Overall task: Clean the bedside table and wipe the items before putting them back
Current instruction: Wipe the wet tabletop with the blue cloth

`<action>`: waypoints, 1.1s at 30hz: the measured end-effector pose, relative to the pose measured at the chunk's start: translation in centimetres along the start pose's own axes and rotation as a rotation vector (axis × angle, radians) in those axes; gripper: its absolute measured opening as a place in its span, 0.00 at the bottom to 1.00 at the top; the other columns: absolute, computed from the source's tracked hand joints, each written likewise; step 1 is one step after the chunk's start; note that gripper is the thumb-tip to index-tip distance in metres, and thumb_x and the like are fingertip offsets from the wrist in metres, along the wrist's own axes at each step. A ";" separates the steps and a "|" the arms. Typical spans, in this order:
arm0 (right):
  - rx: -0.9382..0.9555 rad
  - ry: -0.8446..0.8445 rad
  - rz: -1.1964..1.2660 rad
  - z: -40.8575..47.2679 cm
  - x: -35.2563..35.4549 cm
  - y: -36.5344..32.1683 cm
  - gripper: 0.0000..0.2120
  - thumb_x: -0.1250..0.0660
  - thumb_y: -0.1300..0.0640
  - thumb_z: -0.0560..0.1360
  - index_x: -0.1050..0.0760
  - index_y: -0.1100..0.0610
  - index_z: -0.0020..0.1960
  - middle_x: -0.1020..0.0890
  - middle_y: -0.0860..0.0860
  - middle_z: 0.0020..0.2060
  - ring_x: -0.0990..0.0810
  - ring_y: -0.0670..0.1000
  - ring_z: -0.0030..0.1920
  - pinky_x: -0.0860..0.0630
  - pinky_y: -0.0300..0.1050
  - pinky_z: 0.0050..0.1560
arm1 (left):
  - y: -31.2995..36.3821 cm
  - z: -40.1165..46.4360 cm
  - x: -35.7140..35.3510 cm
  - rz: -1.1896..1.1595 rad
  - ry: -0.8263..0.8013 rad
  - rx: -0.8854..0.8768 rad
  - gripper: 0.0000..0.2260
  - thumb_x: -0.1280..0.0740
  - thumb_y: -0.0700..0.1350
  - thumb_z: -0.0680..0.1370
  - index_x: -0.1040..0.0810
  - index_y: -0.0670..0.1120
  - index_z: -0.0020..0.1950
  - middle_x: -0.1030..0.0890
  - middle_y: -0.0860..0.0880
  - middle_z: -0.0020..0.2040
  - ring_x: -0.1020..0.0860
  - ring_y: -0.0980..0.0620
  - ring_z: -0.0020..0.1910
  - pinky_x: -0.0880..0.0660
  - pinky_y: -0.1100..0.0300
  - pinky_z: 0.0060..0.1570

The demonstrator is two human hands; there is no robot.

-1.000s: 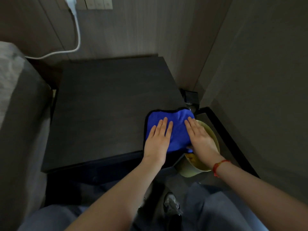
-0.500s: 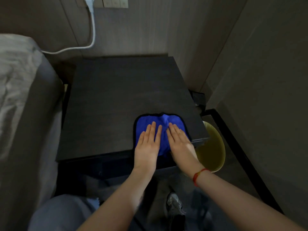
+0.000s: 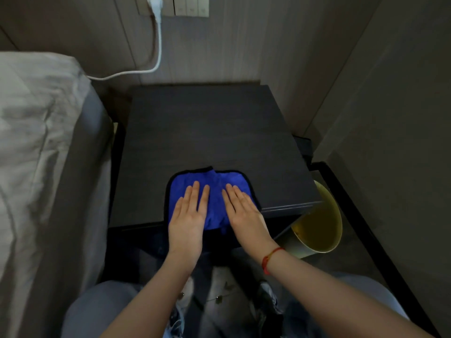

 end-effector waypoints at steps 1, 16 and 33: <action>0.001 -0.005 0.007 0.2 0.1 -0.4 0.26 0.50 0.61 0.68 0.23 0.58 0.60 0.20 0.54 0.59 0.22 0.50 0.60 0.25 0.43 0.59 | -0.6 -0.1 -0.2 0.012 0.000 0.000 0.32 0.43 0.39 0.79 0.60 0.47 0.76 0.55 0.44 0.78 0.53 0.47 0.77 0.52 0.56 0.74; 0.080 0.091 0.075 1.6 1.1 -5.4 0.23 0.48 0.60 0.68 0.20 0.54 0.56 0.18 0.51 0.55 0.20 0.48 0.57 0.23 0.40 0.56 | -7.4 -1.5 0.3 -0.044 -0.023 0.113 0.40 0.33 0.38 0.74 0.57 0.47 0.76 0.52 0.44 0.78 0.50 0.46 0.77 0.50 0.55 0.74; 0.157 0.203 0.297 -0.9 3.4 -0.2 0.25 0.22 0.69 0.53 0.18 0.63 0.50 0.16 0.56 0.49 0.16 0.51 0.48 0.20 0.43 0.48 | -11.0 -1.6 2.3 -0.449 -0.106 0.009 0.24 0.29 0.34 0.71 0.28 0.39 0.67 0.29 0.43 0.69 0.32 0.47 0.70 0.45 0.75 0.66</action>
Point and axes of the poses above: each hand's wrist, its own z-axis towards the middle knuckle, its own x-axis out of the back of the hand, y = z × x, the point moved 10 cm from there along z, towards the middle knuckle
